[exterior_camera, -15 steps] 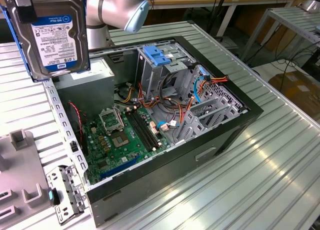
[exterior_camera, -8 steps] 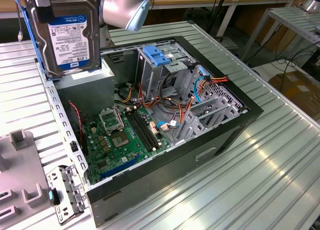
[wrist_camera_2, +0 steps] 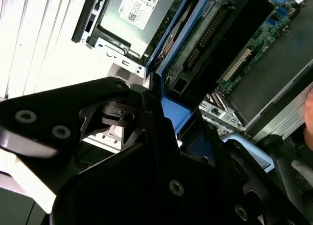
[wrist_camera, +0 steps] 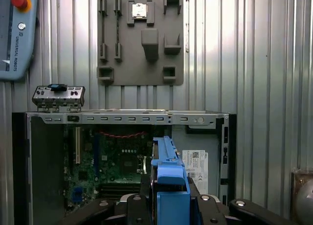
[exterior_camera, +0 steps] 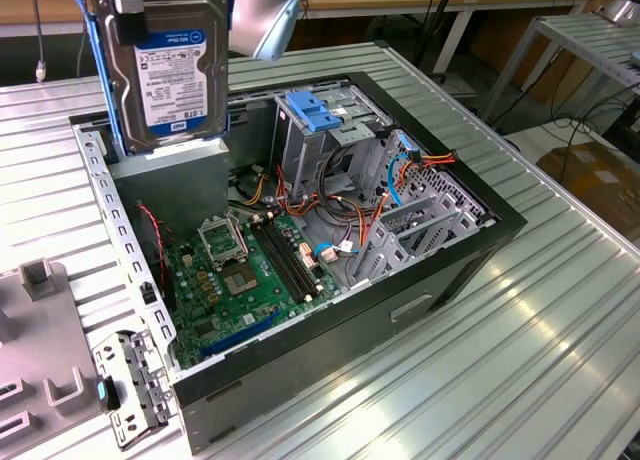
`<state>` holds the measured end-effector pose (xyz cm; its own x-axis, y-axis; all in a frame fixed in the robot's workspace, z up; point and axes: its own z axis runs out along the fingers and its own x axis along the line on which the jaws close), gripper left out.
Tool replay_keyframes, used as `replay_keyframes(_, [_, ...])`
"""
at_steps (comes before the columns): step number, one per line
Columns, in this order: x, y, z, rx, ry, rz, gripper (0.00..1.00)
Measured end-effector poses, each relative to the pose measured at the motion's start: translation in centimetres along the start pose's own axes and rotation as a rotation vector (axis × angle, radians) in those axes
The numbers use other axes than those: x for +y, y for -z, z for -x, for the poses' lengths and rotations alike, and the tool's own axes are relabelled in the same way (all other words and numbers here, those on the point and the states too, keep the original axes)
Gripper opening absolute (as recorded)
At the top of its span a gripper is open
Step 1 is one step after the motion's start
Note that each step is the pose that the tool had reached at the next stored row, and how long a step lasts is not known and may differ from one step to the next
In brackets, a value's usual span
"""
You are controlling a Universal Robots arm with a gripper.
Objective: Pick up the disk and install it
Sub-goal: 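Pick up the disk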
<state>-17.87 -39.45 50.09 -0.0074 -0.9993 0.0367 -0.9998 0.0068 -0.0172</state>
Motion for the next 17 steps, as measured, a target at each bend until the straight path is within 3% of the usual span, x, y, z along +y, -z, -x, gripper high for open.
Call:
replay_keyframes(2, [-0.98, -0.02, -0.10, 0.0000, -0.001, 0.0002, 0.37])
replay_keyframes(3, [-1.75, -0.04, -0.17, 0.0000, -0.001, 0.0003, 0.37])
replay_keyframes(5, [-2.53, -0.06, -0.23, 0.0000, -0.002, 0.0004, 0.37])
replay_keyframes(14, [-4.79, -0.10, -0.39, 0.0001, -0.004, 0.0006, 0.37])
replay_keyframes(17, [-5.79, -0.12, -0.44, 0.0000, -0.005, 0.0006, 0.37])
